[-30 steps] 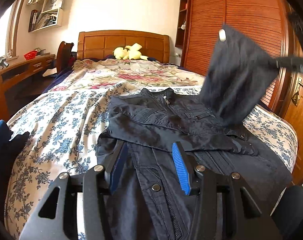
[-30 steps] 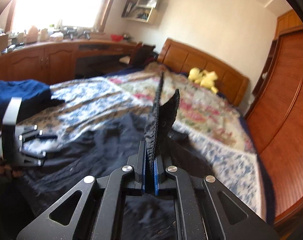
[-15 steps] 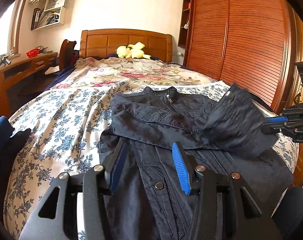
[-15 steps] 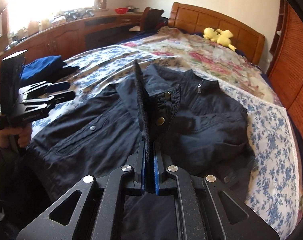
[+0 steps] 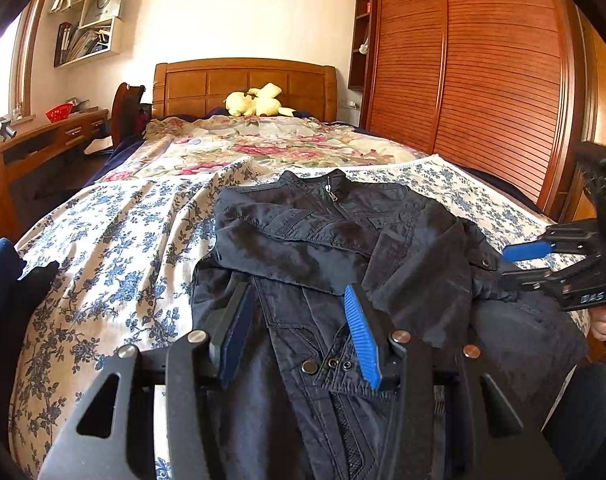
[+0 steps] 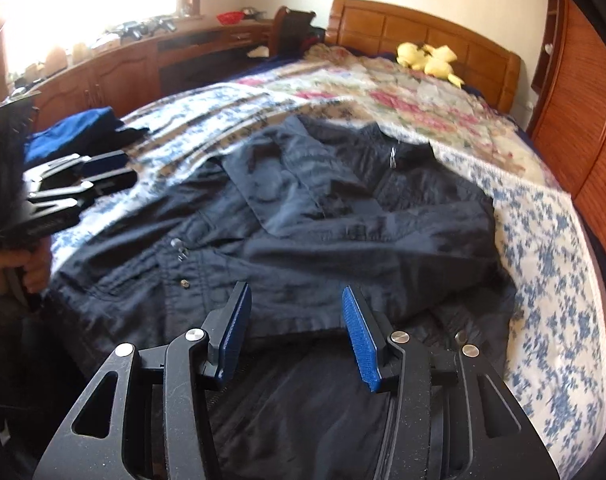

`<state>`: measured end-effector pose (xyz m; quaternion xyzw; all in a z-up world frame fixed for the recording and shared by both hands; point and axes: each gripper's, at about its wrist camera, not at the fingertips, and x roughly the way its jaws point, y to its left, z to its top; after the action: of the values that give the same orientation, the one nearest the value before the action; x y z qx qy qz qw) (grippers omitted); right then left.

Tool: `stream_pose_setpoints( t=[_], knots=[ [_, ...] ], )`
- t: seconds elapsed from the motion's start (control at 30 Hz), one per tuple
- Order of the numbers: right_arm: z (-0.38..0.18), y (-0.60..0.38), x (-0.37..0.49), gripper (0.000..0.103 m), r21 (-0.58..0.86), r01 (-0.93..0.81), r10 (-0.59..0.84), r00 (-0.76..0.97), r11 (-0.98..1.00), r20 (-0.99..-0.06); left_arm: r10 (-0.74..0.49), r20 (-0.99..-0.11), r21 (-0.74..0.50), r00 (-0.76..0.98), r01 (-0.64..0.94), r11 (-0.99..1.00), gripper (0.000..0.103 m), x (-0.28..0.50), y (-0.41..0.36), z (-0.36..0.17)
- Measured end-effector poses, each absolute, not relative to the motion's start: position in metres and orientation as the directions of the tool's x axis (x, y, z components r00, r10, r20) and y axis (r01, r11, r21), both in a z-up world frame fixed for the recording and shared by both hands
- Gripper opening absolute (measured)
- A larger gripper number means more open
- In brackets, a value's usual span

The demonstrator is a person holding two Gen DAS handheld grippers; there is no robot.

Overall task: Fold large clothes
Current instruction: 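Press the right tool onto the jacket side edge and fold it inward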

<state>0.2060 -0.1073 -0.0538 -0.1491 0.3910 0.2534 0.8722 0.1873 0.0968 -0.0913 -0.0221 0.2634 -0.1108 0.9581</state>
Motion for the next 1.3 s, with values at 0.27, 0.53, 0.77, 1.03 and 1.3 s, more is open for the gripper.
stream_pose_setpoints(
  t=[0.27,0.53,0.77,1.03,1.3],
  knots=[
    [-0.099,-0.094,0.222,0.048,0.009,-0.557,0.352,0.511,0.830,-0.784,-0.217,-0.517,-0.093,0.828,0.197,0.976,0.046,0.188,0.098,-0.098],
    [-0.133,-0.069,0.216,0.048,0.022,-0.593,0.353,0.448,0.805,-0.821,-0.212,-0.524,-0.092,0.825,0.193,0.977,0.046,0.189,0.099,-0.101],
    [-0.118,-0.059,0.197,0.048,0.057,-0.635,0.414,0.431,0.771,-0.802,-0.209,-0.528,-0.089,0.823,0.191,0.977,0.046,0.190,0.100,-0.102],
    [-0.128,-0.035,0.178,0.049,0.048,-0.698,0.413,0.366,0.715,-0.834,-0.203,-0.525,-0.091,0.827,0.182,0.979,0.046,0.190,0.105,-0.102],
    [-0.142,-0.029,0.191,0.006,0.006,-0.708,0.383,0.375,0.706,-0.844,-0.184,-0.527,-0.088,0.829,0.162,0.983,0.046,0.188,0.113,-0.104]
  ],
)
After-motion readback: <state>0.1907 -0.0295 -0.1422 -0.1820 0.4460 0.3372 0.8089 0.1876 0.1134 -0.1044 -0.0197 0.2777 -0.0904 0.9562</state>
